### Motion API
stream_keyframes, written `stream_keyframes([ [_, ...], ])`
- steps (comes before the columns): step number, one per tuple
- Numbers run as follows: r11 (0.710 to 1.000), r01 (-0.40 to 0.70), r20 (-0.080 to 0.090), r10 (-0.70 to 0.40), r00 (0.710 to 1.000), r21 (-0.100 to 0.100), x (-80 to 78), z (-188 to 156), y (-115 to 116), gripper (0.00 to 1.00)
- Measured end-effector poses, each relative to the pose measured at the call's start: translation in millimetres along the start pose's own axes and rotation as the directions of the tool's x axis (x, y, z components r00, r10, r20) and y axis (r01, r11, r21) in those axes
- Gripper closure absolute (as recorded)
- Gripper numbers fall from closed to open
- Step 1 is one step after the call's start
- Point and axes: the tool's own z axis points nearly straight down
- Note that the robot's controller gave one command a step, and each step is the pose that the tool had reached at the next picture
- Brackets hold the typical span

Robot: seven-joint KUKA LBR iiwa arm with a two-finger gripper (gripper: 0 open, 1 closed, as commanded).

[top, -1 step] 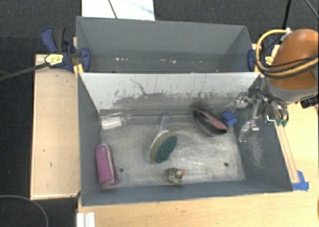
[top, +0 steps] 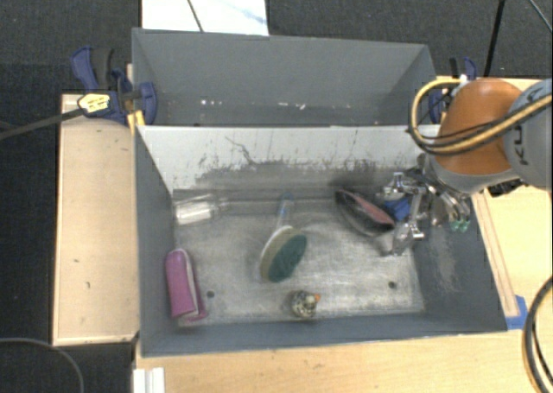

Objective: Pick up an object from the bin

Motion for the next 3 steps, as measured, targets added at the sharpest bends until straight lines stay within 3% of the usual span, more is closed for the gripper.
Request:
stream_keyframes([
  [1, 1.0, 0.004, 0.007, -0.004, 1.0, 0.005, -1.5, -5, -2, 1.0],
  [2, 1.0, 0.009, 0.014, -0.009, 1.0, 0.003, 15.5, -83, 26, 1.0],
  [3, 1.0, 0.009, 0.006, -0.009, 1.0, 0.003, 17.0, -78, 25, 0.0],
])
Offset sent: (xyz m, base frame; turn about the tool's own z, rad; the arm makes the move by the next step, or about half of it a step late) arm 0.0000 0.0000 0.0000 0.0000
